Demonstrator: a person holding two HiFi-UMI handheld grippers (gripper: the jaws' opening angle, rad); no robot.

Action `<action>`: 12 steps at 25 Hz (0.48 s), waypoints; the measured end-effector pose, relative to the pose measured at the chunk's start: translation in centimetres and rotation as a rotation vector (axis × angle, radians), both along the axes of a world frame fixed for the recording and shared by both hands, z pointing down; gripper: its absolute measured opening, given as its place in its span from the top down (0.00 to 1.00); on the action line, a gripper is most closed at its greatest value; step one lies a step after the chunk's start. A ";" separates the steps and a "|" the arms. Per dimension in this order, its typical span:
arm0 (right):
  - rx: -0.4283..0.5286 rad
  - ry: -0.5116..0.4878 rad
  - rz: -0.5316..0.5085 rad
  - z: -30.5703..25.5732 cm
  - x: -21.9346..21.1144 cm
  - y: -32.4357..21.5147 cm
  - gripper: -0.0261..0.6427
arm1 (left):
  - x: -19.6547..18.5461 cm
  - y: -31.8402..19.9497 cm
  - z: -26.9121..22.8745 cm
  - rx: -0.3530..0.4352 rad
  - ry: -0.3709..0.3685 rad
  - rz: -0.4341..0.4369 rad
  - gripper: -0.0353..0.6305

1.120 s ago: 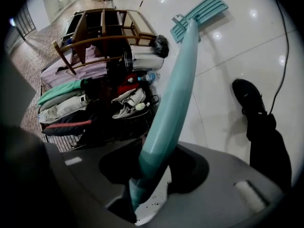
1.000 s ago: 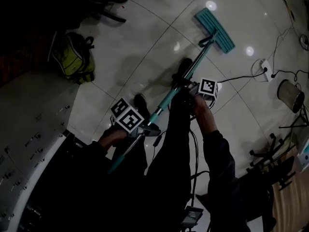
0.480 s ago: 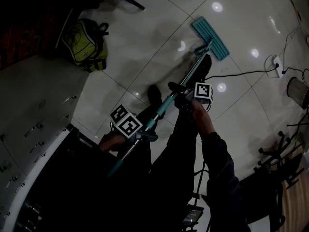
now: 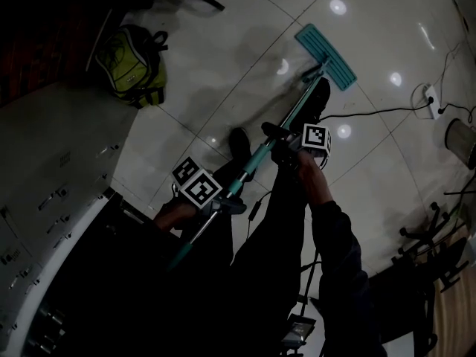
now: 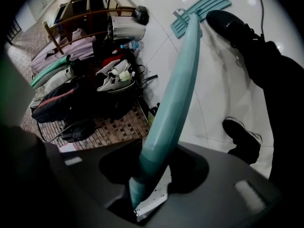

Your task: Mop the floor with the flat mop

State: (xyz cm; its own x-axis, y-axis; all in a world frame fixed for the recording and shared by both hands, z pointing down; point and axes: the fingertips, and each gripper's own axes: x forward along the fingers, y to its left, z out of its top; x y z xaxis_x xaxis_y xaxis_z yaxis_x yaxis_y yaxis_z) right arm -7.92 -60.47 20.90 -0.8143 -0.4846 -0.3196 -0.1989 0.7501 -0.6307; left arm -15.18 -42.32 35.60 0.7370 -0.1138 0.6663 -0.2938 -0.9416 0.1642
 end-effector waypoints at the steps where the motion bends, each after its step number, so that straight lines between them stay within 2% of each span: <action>1: 0.003 -0.012 0.002 -0.7 0.8 0.2 0.72 | 0.8 0.1 -0.6 0.002 0.003 0.002 0.79; 6: 0.020 -0.056 0.028 -5.6 6.0 0.5 0.72 | 5.8 0.2 -5.1 -0.003 0.032 0.017 0.79; 12: 0.044 -0.113 0.064 -13.5 14.6 0.8 0.72 | 13.7 0.1 -12.7 0.015 0.031 0.043 0.79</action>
